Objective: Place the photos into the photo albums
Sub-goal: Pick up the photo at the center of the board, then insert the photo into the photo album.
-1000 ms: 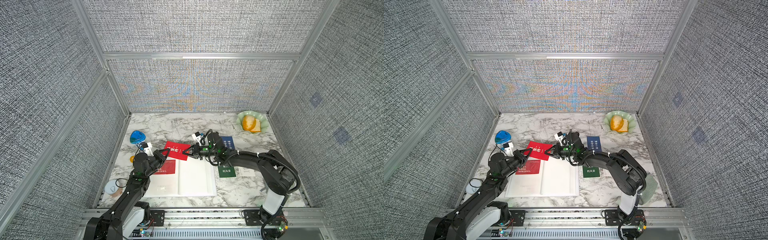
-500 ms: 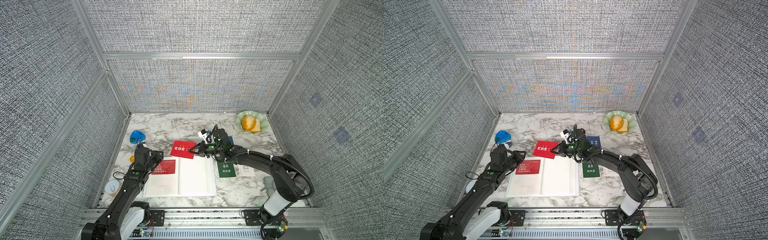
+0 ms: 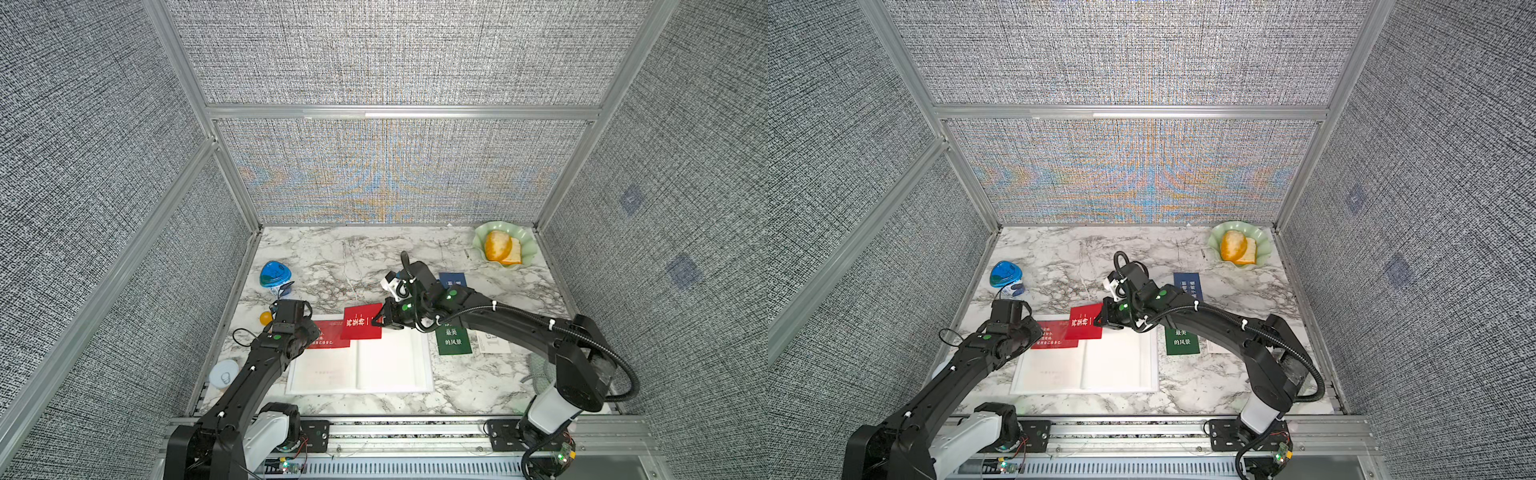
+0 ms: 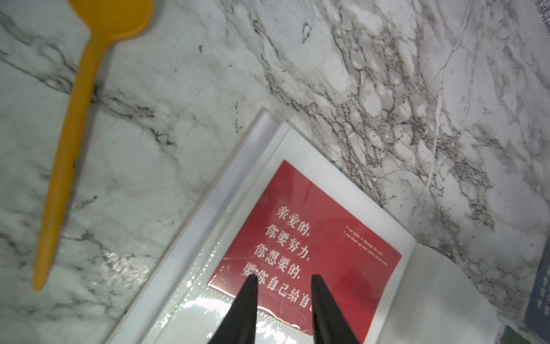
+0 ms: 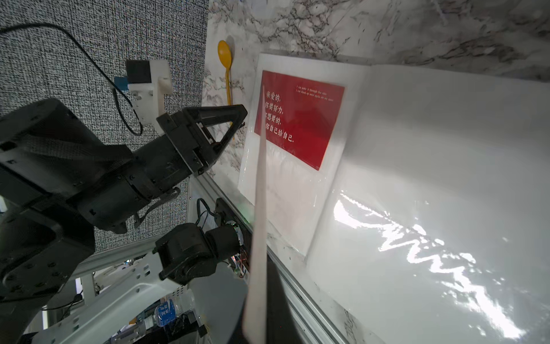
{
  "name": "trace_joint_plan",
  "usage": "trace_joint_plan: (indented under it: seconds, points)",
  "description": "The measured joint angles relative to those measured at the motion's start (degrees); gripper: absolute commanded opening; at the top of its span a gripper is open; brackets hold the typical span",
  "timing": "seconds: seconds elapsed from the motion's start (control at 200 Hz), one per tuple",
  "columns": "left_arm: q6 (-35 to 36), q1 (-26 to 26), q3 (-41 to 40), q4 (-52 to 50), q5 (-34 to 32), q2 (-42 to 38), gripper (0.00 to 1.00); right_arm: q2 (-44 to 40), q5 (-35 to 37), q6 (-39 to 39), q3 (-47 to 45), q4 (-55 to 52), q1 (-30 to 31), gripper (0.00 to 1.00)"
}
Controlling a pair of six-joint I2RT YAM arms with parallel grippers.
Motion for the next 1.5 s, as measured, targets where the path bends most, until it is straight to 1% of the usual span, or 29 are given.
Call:
trace_joint_plan:
  seconds: [0.115,0.29,0.81,1.086,1.501]
  points:
    - [0.0,0.0,-0.5,-1.2,-1.4,0.7,0.33,1.4,2.4,0.0,0.2,-3.6,1.1,0.0]
    - [-0.7,0.0,-2.5,-1.4,-2.9,1.0,0.32,3.2,3.3,-0.5,3.2,-7.8,3.4,0.0]
    - [-1.3,0.0,-5.7,-0.1,-3.6,1.3,0.31,3.9,3.9,-3.1,3.6,-16.9,6.3,0.0]
    - [-2.2,0.0,-6.8,1.9,-3.8,0.7,0.3,4.2,4.3,-3.1,3.7,-18.3,6.8,0.0]
    - [-2.4,0.0,-7.9,1.9,-3.8,-1.5,0.3,5.7,5.3,-2.2,4.3,-18.2,7.9,0.0]
